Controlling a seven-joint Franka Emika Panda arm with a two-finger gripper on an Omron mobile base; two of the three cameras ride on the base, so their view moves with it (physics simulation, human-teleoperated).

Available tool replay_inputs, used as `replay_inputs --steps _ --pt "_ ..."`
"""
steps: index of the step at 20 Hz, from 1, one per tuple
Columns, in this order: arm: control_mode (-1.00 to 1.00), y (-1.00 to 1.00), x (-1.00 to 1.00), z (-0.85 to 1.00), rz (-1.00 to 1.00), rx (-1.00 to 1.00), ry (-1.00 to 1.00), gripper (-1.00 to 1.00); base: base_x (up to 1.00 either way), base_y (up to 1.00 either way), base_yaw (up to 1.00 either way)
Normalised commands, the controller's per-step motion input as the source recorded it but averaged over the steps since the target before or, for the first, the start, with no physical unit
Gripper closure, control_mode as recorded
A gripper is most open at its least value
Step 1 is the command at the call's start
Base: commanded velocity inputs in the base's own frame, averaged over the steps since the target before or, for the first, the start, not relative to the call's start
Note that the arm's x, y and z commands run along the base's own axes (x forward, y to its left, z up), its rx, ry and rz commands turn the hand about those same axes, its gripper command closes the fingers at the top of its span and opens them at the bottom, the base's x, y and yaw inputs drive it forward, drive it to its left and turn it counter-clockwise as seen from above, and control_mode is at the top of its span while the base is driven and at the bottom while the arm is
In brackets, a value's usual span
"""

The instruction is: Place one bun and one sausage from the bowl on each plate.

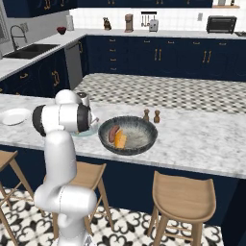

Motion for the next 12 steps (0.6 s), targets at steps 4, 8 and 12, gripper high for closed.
replay_inputs --steps 4,8,12 --pt "-1.0 0.0 -0.16 -0.17 0.06 0.0 0.06 1.0 0.0 0.0 0.0" --pt "-1.0 0.0 -0.01 -0.24 0.06 0.0 0.09 -1.0 0.0 0.0 0.0" --pt "-1.0 0.0 0.02 0.1 0.04 0.0 0.01 -1.0 0.0 0.0 0.0"
